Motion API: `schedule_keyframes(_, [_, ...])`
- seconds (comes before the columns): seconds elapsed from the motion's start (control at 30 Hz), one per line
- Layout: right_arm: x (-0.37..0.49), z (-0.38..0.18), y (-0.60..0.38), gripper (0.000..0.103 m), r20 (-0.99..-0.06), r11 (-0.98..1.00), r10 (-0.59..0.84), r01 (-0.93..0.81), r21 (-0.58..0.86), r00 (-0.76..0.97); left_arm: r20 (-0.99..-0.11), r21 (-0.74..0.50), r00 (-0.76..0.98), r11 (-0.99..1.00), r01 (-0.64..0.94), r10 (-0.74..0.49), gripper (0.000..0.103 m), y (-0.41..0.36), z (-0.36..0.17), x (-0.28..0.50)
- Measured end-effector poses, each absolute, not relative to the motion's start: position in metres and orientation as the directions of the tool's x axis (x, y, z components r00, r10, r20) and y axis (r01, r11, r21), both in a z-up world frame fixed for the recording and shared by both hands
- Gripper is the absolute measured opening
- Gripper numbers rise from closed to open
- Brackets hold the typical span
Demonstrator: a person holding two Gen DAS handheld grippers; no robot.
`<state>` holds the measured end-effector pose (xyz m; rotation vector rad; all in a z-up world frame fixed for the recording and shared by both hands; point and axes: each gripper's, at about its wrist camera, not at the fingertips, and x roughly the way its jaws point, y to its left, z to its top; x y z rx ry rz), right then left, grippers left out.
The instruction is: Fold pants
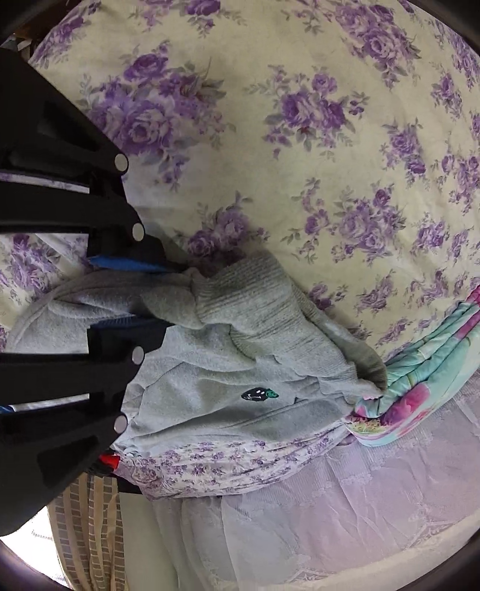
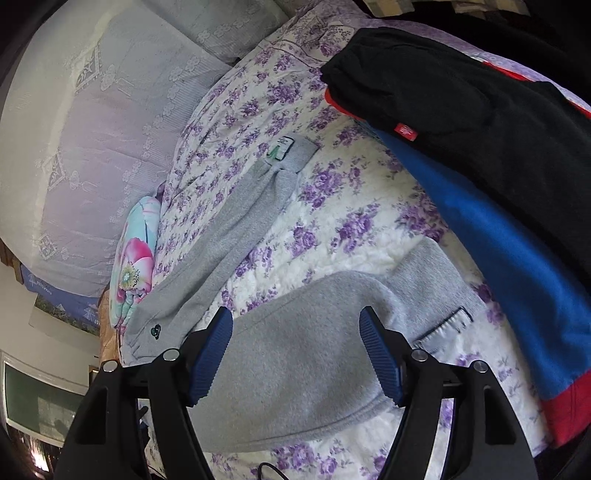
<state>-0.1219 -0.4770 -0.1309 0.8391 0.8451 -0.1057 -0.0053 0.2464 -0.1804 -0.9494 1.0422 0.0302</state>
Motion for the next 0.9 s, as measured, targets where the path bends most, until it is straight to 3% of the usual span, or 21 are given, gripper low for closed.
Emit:
schedule_keyframes(0.2, [-0.159,-0.176,-0.492,0.072,-0.745,0.596,0.232,0.514,0.617,0.625,-0.733,-0.653,0.565,0.623,-0.431,-0.377,0.019,0.263,-0.158,-0.014])
schedule_keyframes(0.43, [-0.153,-0.215,-0.475,0.073,-0.725,0.542,0.293,0.517,0.663,0.623,-0.757,-0.617,0.553,0.66,-0.428,-0.349,0.019,0.263,-0.151,-0.019])
schedule_keyframes(0.5, [-0.143,-0.212,-0.47,0.05,-0.704,0.564,0.296,0.476,0.674,0.646,-0.758,-0.615,0.556,0.656,-0.437,-0.341,0.019,0.266,-0.15,-0.021])
schedule_keyframes(0.53, [-0.138,-0.209,-0.467,0.031,-0.701,0.584,0.293,0.458,0.67,0.65,-0.758,-0.612,0.563,0.657,-0.44,-0.329,0.018,0.267,-0.148,-0.023])
schedule_keyframes(0.57, [-0.136,-0.202,-0.464,0.023,-0.696,0.604,0.285,0.44,0.664,0.659,-0.759,-0.606,0.571,0.66,-0.443,-0.314,0.013,0.27,-0.145,-0.025])
schedule_keyframes(0.63, [-0.136,-0.185,-0.462,0.021,-0.685,0.651,0.264,0.398,0.646,0.679,-0.764,-0.579,0.597,0.669,-0.466,-0.245,0.004,0.279,-0.134,-0.034])
schedule_keyframes(0.77, [-0.131,-0.188,-0.472,0.021,-0.741,0.698,0.258,0.41,0.587,0.621,-0.771,-0.584,0.593,0.629,-0.514,-0.232,0.004,0.308,-0.135,-0.048])
schedule_keyframes(0.9, [-0.134,-0.203,-0.475,0.021,-0.763,0.684,0.26,0.445,0.578,0.592,-0.747,-0.621,0.597,0.627,-0.47,-0.292,0.006,0.292,-0.14,-0.057])
